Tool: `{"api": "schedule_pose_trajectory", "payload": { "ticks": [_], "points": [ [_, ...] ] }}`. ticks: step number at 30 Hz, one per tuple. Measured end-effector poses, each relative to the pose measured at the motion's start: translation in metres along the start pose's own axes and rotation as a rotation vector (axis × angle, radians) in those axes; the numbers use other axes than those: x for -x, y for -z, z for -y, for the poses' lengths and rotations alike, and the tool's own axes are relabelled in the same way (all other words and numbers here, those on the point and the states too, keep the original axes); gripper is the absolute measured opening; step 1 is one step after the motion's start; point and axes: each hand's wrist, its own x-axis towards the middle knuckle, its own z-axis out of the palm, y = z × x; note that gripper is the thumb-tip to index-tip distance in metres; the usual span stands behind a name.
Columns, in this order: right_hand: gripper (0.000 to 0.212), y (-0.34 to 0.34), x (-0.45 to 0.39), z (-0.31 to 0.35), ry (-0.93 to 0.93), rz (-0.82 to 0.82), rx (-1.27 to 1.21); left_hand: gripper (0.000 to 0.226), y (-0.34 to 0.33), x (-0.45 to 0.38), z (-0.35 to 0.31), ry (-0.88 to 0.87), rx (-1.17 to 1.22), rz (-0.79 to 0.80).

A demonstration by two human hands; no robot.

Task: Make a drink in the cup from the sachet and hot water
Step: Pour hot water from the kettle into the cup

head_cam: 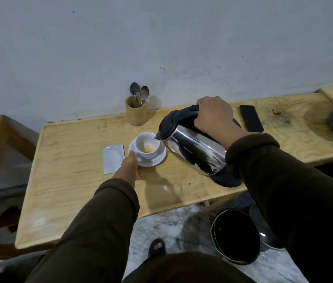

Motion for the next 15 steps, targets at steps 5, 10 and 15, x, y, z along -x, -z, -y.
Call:
{"api": "schedule_pose_trajectory", "payload": {
  "ticks": [5,10,15],
  "points": [
    [0.024,0.002,-0.001,0.007,-0.017,0.013,0.016,0.064,0.0,-0.001,0.0,0.028,0.022,0.026],
    [0.022,0.001,-0.001,0.015,0.006,0.02,0.068,0.063,-0.002,-0.001,-0.001,0.06,0.031,-0.015],
    [0.023,0.005,-0.003,0.02,0.012,0.026,0.102,0.065,-0.004,-0.001,-0.004,0.102,0.043,-0.045]
  ]
}}
